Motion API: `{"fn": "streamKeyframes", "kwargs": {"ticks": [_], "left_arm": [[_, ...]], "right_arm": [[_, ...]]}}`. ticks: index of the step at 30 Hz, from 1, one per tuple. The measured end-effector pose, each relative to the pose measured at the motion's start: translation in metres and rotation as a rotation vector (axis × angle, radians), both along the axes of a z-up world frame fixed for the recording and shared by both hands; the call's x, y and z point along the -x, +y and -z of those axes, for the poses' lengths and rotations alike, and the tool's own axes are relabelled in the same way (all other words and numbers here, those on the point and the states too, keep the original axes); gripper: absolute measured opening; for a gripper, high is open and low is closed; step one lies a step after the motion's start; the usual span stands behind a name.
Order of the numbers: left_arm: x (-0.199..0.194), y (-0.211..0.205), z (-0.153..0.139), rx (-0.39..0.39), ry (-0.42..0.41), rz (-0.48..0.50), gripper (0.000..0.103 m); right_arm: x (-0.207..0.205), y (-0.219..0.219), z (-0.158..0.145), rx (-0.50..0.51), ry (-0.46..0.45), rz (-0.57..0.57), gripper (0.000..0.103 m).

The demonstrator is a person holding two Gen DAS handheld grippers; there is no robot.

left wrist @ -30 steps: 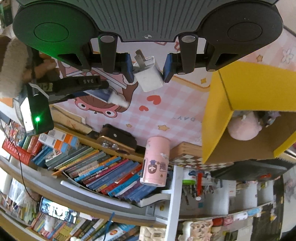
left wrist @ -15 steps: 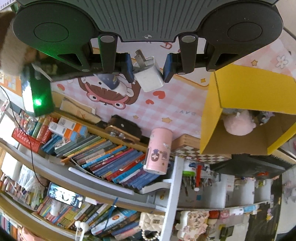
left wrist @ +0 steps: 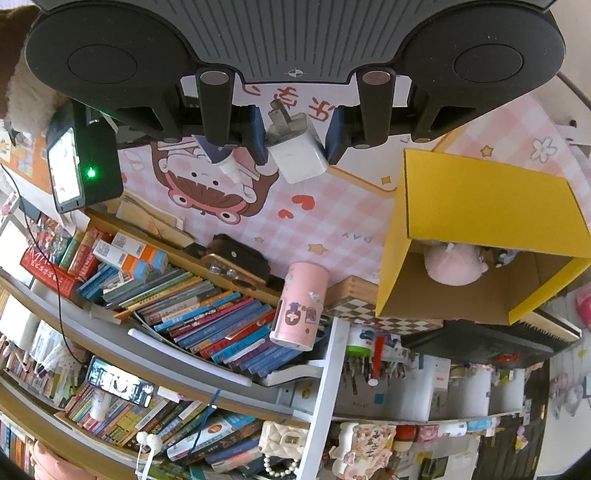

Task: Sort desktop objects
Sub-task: 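Close the left tool on the white charger plug while the right tool grasps the spray bottle, then lift and carry the charger plug and spray bottle toward the yellow box with both tools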

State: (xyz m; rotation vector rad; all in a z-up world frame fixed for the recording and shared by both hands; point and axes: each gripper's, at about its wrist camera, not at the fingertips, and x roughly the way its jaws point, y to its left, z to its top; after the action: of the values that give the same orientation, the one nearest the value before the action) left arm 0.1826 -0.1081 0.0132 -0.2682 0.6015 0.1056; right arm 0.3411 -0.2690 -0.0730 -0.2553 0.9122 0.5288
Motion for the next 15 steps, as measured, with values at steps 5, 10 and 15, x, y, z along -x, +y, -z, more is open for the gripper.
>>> {"fn": "streamKeyframes", "kwargs": {"ticks": [5, 10, 15], "left_arm": [[0.009, 0.004, -0.003, 0.005, -0.011, 0.002, 0.032], [0.016, 0.011, -0.008, 0.016, -0.027, 0.01, 0.032], [0.022, 0.021, -0.009, 0.027, -0.038, 0.03, 0.032]], "right_arm": [[-0.005, -0.01, -0.003, -0.078, 0.07, 0.047, 0.03], [0.009, -0.021, -0.027, -0.226, 0.125, 0.121, 0.03], [0.036, -0.022, -0.057, -0.328, 0.116, 0.149, 0.03]]}}
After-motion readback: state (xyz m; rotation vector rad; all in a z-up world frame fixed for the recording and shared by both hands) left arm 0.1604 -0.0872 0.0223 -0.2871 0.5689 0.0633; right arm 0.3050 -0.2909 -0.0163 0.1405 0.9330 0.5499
